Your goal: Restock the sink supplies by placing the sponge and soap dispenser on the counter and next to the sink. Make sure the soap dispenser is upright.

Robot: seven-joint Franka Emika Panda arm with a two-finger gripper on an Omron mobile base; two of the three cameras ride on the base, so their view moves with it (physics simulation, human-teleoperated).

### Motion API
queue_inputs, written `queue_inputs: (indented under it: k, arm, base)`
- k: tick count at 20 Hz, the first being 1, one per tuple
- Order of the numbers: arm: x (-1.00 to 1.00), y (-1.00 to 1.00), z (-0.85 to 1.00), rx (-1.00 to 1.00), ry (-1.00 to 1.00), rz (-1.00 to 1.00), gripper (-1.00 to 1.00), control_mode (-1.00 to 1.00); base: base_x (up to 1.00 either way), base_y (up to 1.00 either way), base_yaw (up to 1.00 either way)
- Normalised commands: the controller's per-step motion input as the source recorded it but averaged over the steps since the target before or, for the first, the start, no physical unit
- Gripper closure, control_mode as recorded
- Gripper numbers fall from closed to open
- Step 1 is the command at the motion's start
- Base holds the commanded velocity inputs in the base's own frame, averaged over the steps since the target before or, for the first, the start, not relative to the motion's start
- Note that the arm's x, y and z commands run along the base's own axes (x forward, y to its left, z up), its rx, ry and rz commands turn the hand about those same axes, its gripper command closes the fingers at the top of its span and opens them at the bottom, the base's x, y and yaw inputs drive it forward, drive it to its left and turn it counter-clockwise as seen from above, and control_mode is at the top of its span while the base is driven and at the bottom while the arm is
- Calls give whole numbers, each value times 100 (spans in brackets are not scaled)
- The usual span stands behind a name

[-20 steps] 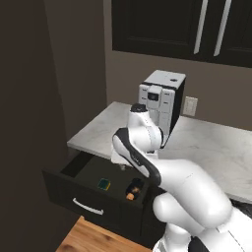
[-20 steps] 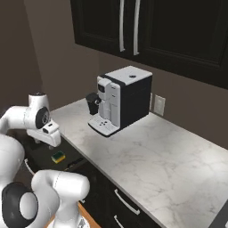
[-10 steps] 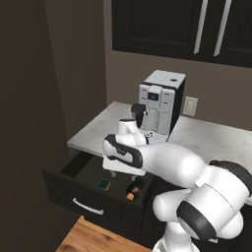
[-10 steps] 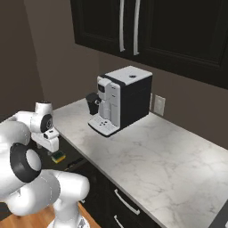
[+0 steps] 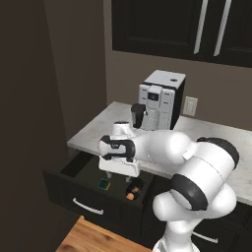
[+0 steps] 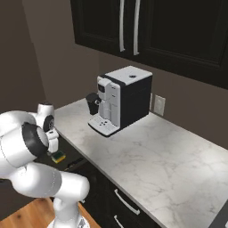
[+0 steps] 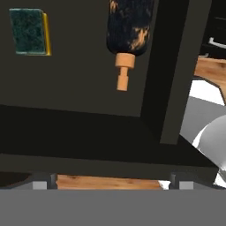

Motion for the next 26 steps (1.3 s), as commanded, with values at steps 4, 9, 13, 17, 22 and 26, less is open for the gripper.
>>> queue_inputs:
  k: [4, 9, 13, 17, 22, 26]
  arm:
    - [8, 5, -40, 0, 0, -2, -100, -100]
    - [2, 3, -47, 0, 0, -2, -100, -100]
    - [0, 9, -50, 0, 0, -2, -100, -100]
    - [0, 26, -55, 0, 0, -1, -100, -100]
    - [-17, 47, -26, 0, 0, -1, -100, -100]
    - [-41, 67, -2, 0, 0, -2, -100, -100]
  base:
    - [0, 0, 0]
    - [0, 0, 0]
    - [0, 0, 0]
    - [0, 0, 0]
    - [0, 0, 0]
    - [0, 0, 0]
